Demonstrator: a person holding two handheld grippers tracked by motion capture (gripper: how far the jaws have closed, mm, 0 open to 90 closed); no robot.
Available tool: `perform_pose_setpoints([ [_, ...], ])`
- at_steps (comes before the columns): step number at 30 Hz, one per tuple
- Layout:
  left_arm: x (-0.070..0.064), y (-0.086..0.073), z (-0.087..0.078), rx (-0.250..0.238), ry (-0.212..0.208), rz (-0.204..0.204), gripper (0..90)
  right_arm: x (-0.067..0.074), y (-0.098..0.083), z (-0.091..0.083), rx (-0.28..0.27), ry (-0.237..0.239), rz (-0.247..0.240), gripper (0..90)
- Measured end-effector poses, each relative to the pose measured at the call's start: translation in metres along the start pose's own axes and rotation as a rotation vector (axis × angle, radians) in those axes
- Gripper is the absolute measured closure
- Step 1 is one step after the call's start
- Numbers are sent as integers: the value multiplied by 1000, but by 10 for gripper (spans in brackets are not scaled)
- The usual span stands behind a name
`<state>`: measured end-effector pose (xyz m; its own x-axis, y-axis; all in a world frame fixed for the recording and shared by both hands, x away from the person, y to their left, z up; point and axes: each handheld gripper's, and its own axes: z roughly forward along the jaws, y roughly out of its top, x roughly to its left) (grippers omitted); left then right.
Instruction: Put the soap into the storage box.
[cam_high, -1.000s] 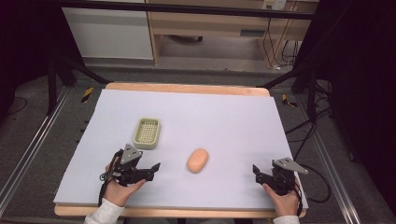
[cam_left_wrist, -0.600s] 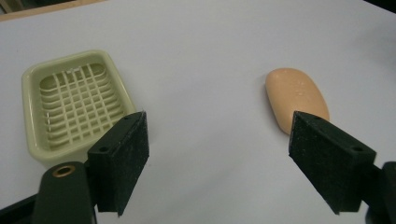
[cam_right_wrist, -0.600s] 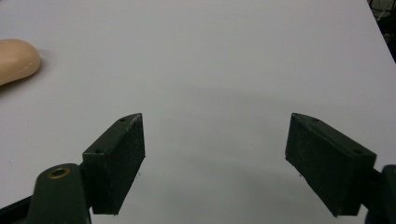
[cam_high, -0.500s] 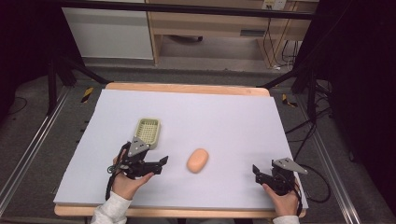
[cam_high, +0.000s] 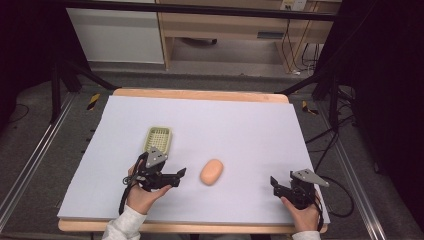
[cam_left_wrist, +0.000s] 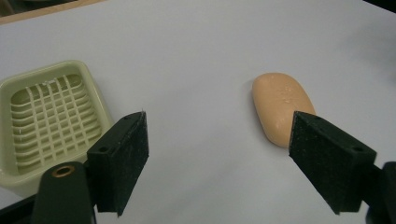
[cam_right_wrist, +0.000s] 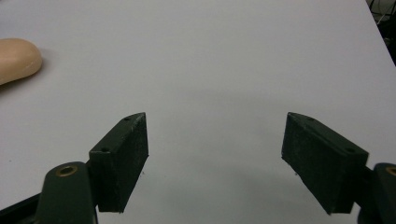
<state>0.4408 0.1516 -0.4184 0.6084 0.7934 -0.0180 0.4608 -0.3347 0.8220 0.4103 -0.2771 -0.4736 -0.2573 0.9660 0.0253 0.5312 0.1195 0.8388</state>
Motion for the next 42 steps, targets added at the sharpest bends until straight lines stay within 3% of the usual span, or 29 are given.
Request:
perform_pose_setpoints([
  [14, -6, 10, 10, 12, -4, 14, 187, 1, 0, 0, 6, 11, 1, 248],
  [42, -30, 30, 38, 41, -31, 47, 174, 1, 1, 1, 7, 22, -16, 266],
])
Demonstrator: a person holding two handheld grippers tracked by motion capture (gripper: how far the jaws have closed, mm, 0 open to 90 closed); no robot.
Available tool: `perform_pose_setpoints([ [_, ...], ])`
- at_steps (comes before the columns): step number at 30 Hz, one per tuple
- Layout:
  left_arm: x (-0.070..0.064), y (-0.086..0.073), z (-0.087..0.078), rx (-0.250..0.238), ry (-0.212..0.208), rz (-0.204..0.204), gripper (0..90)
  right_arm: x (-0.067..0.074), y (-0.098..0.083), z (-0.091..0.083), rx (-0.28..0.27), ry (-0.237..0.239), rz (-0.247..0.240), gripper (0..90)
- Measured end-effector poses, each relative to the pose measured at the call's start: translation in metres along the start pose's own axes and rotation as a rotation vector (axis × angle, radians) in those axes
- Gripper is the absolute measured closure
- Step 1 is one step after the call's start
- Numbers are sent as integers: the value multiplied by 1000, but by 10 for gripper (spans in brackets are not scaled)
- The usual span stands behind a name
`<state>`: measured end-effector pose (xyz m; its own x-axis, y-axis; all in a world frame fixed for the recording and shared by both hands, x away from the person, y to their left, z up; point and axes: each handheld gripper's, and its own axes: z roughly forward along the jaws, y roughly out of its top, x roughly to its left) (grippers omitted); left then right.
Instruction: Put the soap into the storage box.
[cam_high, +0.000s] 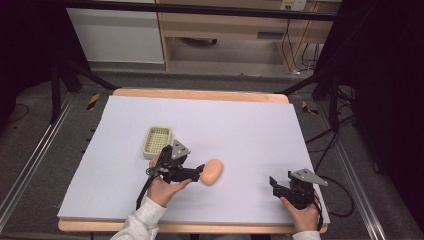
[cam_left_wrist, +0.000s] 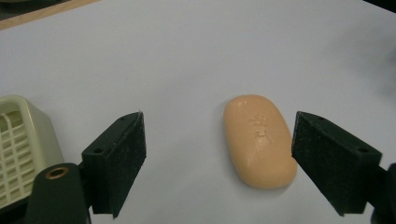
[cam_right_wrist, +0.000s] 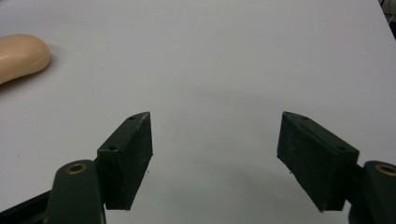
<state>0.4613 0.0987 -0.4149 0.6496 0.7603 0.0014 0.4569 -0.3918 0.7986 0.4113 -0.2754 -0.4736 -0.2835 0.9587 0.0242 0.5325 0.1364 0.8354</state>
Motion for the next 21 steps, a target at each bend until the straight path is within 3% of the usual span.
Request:
perform_pose_setpoints([
  [21, -14, 9, 23, 37, -12, 9, 161, 0, 0, 1, 8, 10, 2, 260],
])
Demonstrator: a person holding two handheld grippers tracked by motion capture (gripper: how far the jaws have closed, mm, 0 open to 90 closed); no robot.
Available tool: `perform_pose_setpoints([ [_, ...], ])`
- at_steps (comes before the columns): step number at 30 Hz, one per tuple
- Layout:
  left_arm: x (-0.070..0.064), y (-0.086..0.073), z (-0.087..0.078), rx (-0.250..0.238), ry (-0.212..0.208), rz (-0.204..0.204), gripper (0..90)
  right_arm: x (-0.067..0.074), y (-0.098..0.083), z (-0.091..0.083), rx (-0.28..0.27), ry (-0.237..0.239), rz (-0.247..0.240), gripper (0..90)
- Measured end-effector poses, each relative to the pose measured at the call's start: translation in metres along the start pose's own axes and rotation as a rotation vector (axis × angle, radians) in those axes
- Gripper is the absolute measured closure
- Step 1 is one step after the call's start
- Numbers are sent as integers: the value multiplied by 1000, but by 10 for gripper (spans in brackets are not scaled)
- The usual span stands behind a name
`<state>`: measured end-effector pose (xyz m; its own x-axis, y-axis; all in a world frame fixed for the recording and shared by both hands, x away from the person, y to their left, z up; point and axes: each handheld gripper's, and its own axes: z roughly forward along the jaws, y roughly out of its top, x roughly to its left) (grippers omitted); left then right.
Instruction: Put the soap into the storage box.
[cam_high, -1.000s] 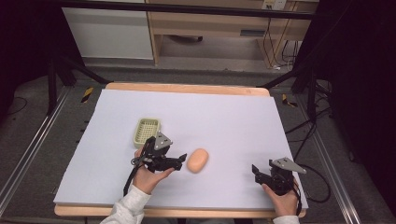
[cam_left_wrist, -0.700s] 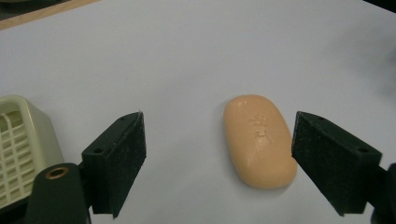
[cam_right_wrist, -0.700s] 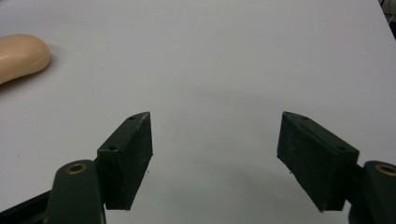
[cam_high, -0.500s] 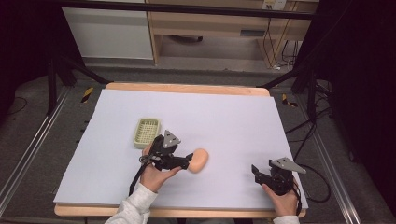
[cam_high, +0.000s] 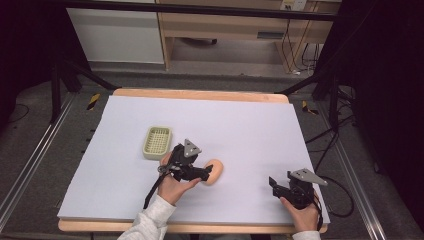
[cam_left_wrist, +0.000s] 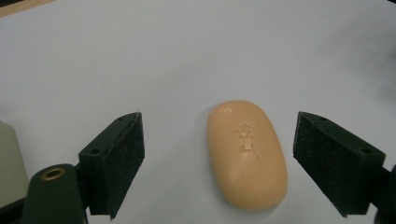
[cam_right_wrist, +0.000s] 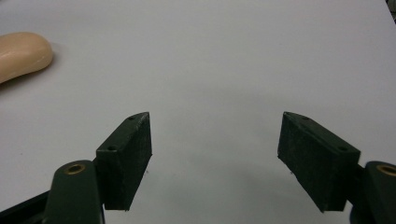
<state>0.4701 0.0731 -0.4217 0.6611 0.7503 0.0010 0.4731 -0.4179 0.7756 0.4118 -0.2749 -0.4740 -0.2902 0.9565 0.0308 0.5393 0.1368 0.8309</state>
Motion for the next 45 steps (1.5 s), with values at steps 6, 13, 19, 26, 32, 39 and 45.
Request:
perform_pose_setpoints([
  [6, -4, 2, 5, 9, 0, 7, 160, 0, 0, 0, 2, 3, 3, 257],
  [13, -10, 4, 14, 30, -3, 10, 158, 0, 1, -1, 1, 3, 5, 262],
  [19, -12, 5, 20, 47, -8, 10, 157, 0, 1, -1, 2, 6, 6, 274],
  [26, -15, 4, 29, 80, -7, 16, 154, 0, 0, 0, 3, 11, 7, 284],
  [32, -17, 3, 33, 103, -9, 22, 154, 1, 0, 0, 4, 13, 7, 290],
  [39, -18, 2, 40, 126, -8, 28, 151, 0, 0, 0, 3, 14, 4, 296],
  [45, -21, 1, 45, 143, -10, 33, 148, 0, 0, 0, 2, 17, 9, 297],
])
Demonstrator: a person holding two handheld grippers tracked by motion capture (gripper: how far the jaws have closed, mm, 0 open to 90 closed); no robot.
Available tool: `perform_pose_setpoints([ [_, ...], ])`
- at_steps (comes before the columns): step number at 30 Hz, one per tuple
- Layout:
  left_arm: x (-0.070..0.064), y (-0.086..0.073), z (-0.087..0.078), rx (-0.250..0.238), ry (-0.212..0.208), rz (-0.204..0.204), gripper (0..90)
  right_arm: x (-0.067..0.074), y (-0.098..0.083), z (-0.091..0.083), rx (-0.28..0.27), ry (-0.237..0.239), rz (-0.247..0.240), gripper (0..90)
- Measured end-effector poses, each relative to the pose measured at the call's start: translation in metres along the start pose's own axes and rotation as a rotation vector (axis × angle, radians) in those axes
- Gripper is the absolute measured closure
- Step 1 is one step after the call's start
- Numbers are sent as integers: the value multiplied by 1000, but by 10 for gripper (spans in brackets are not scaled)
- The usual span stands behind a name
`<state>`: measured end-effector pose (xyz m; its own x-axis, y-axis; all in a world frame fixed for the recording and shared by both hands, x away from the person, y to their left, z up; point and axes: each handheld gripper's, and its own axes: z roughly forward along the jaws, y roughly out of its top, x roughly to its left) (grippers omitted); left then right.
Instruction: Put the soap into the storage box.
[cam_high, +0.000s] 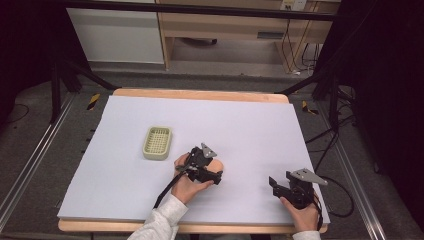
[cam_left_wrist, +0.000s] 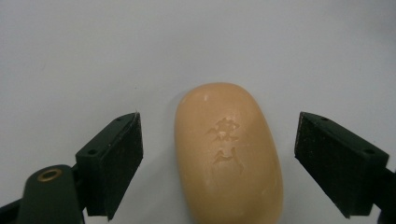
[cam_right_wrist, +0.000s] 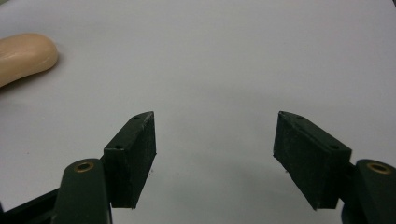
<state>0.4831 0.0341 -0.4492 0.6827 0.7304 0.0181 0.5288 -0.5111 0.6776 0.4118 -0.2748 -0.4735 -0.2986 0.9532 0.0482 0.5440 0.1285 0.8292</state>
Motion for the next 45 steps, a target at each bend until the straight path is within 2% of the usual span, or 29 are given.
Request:
perform_pose_setpoints([
  [10, -1, -1, 15, 44, 4, 0, 146, 0, 0, 0, 0, 3, 4, 303],
  [20, -3, -3, 23, 68, 1, 1, 184, 0, 0, 0, 2, 4, 6, 308],
  [24, -3, -4, 25, 88, 12, 4, 201, 0, 0, 0, 3, 5, 6, 312],
  [29, -2, -6, 26, 85, -1, -16, 224, 0, -1, 1, 5, 3, 2, 314],
  [37, -2, -5, 25, 82, 9, -26, 289, 0, -1, 1, 4, 10, 2, 316],
  [45, -2, -1, 25, 111, 12, -26, 304, 0, -1, 1, 7, 9, 2, 317],
])
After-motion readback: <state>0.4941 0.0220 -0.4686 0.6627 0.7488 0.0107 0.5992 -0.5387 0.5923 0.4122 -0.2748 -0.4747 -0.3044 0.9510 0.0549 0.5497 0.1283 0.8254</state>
